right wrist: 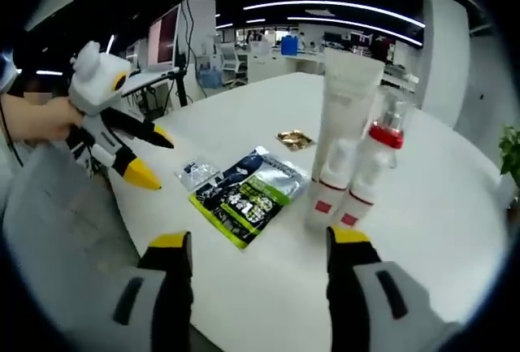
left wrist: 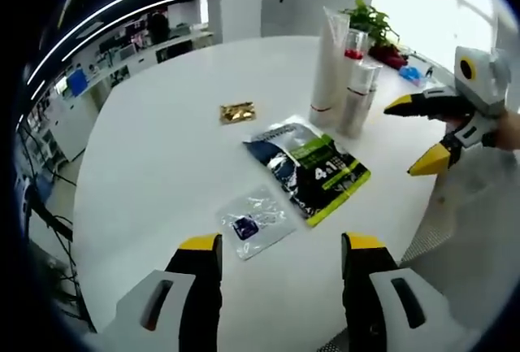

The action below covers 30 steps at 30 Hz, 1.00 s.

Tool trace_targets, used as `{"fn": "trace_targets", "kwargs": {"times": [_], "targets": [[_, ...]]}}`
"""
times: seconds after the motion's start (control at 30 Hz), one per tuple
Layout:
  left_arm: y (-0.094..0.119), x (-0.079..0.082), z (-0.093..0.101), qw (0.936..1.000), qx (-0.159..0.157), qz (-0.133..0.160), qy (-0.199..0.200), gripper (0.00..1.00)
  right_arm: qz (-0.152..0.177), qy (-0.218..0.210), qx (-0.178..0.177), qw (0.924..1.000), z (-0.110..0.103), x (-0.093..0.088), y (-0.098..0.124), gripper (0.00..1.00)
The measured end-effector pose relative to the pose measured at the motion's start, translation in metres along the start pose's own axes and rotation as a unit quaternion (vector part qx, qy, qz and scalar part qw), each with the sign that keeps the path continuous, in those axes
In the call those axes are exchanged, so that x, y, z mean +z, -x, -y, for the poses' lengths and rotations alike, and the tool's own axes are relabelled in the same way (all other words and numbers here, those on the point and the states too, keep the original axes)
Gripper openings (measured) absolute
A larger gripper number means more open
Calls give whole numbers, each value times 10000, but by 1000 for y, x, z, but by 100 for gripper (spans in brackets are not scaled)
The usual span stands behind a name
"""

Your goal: Arrange the skincare products in the storage area until every visible bottle or jar stands upright without overlapping.

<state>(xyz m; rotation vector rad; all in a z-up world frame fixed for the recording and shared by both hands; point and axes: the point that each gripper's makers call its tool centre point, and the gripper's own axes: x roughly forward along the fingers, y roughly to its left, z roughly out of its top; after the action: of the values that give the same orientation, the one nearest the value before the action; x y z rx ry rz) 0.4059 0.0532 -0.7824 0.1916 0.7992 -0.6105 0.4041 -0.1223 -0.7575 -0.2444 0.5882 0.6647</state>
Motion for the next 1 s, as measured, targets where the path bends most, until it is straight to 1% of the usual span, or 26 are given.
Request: {"fn": "trace_targets", "kwargs": {"times": [0.23, 0.47, 0.6, 0.9, 1.0], "targets": [[11, 2, 5, 9997, -26, 100, 202, 61, 124, -183, -155, 9996, 11, 2, 16, 74], [21, 8, 8, 9994, 31, 247, 230, 70, 153, -361, -218, 9990, 16, -3, 28, 80], [26, 10, 10, 9992, 56, 319, 255, 74, 217, -460, -264, 9984, 20, -3, 37, 82], [35, 10, 13, 9986, 108, 403, 332, 82, 341, -627, -385, 9967, 28, -3, 52, 85], [37, 7, 15, 9986, 122, 383, 348, 83, 375, -667, -404, 9963, 28, -3, 57, 87]]}}
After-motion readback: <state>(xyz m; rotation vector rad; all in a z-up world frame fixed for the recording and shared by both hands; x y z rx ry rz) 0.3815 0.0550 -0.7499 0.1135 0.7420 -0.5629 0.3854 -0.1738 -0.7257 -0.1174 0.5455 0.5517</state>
